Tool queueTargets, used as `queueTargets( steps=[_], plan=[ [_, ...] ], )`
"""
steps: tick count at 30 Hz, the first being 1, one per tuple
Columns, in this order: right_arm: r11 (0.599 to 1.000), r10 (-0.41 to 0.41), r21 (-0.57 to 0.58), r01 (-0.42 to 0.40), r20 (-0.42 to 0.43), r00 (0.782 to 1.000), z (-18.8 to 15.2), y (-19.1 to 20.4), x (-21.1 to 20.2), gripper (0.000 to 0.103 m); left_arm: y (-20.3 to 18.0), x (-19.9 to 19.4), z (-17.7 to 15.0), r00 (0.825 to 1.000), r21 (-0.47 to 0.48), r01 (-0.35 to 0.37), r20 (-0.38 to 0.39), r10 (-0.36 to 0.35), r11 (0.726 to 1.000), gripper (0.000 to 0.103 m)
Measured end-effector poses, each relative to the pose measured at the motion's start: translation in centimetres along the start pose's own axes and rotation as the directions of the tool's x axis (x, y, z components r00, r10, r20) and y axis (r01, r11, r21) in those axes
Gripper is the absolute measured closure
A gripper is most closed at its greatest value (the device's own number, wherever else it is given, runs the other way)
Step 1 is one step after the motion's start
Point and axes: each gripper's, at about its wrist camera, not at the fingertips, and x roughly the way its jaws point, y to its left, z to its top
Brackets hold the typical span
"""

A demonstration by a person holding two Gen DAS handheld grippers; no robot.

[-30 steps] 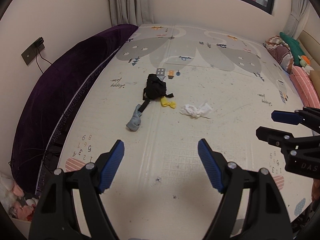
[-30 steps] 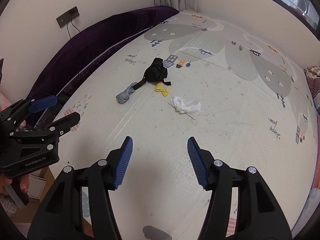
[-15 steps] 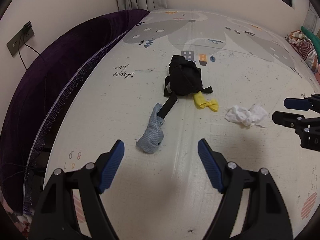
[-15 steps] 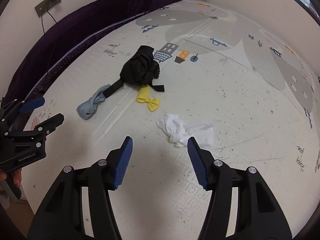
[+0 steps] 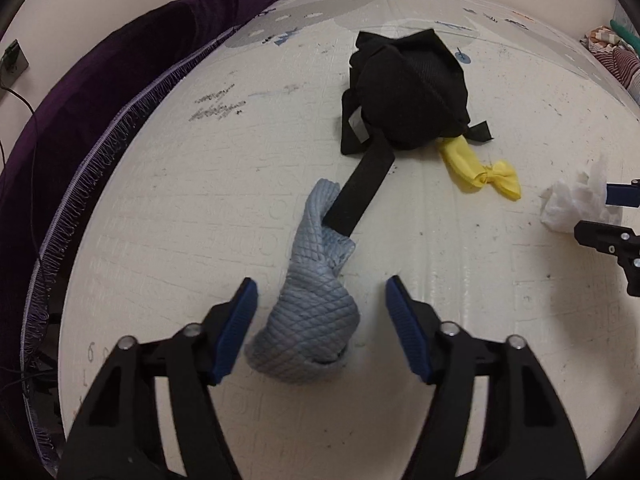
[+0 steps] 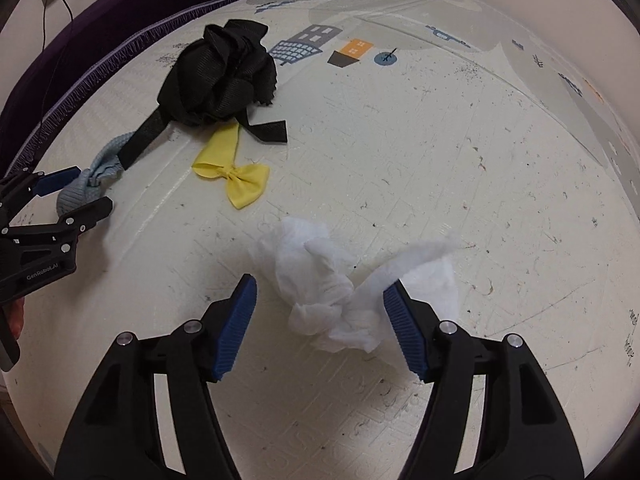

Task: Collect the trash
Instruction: 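Grasp the grey glove with the left tool while the right grasps the white tissue, then carry the grey glove and white tissue toward the grey bin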

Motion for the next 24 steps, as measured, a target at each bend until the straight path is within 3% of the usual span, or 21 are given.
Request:
queueTargets(
  steps=[2,3,4,6,14,24],
  plan=[
    [1.0,0.003,0.002,-0.003,-0.017,1.0,-0.2,-0.2,0.7,0.04,0.1,0.1,-0.2,0.999,-0.016,0.036,0.006,-0.036,0.999,0.061],
    [1.0,-0.001,0.005,0.001,-0.02,1.0,-0.2,-0.3,0.9,0.046,-0.1,0.0,-0.2,0.998,-0.01,0.056,0.005,-0.056,0.998,0.066],
    [1.0,-0.011,0.006,0.011,-0.011,1.0,-0.2,-0.4,0.8,0.063,-0.4,-0.1,-0.2,0.999,0.0,0.05,0.007,-0.05,0.999,0.069],
    [1.0,0.003,0.012,-0.003,-0.013,1.0,0.1,-0.6,0.5,0.074,-0.9,-0.3,-0.2,0.999,0.018,0.042,0.008,-0.042,0.999,0.073],
    [0.999,0.045,0.004,-0.046,0.019,0.999,0.3,1.0,-3.1,0.075,-1.6,-2.7,-0.9,0.997,-0.007,0.073,0.007,-0.073,0.997,0.074],
    [0.996,0.086,0.023,-0.087,0.027,0.996,-0.9,3.5,-9.7,0.075,-2.4,-12.4,-2.8,0.994,-0.014,0.102,0.047,-0.101,0.995,0.074]
  ],
)
